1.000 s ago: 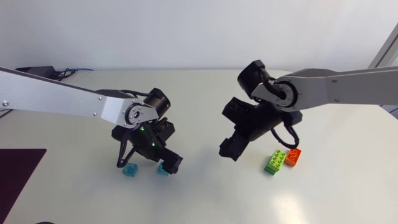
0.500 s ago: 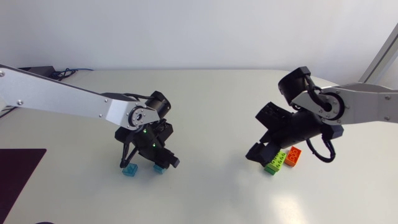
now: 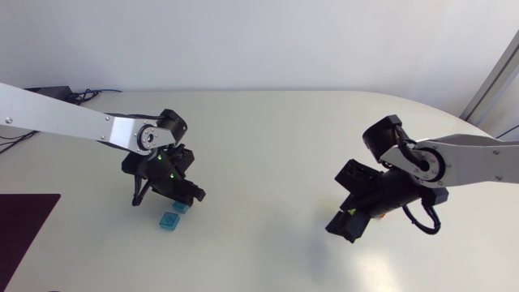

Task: Sort duplo bricks by size, large to the right and small to the left

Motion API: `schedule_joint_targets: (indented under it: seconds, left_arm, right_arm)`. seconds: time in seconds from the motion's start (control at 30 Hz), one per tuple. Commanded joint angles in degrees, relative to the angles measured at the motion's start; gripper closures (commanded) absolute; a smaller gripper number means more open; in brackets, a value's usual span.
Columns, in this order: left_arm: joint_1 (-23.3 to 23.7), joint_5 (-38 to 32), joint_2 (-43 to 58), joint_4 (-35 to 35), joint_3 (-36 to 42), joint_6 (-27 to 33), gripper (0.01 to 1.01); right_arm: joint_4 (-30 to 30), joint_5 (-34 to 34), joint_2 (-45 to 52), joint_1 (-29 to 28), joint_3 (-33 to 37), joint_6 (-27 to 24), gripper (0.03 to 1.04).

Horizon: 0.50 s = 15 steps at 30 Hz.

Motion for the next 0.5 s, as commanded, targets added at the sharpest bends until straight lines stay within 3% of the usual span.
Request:
schedule_joint_targets:
  seconds: [0.0,0.27,0.47]
  left_arm:
    - [0.5,-1.1,1.7,-1.7,-0.2,1.2,0.815]
    - [3.2,-2.5,1.7,-1.9,-1.6,2.0,0.813]
    - [6.1,-2.5,0.4,-2.6,-3.2,3.7,0.803]
  right_arm:
    - [0.4,-0.5,0.3,0.0,-2.9,-2.1,0.24]
    - [2.8,0.4,2.2,-0.9,-4.4,-3.2,0.53]
    - [3.4,1.1,3.9,-4.2,-4.5,-5.4,0.54]
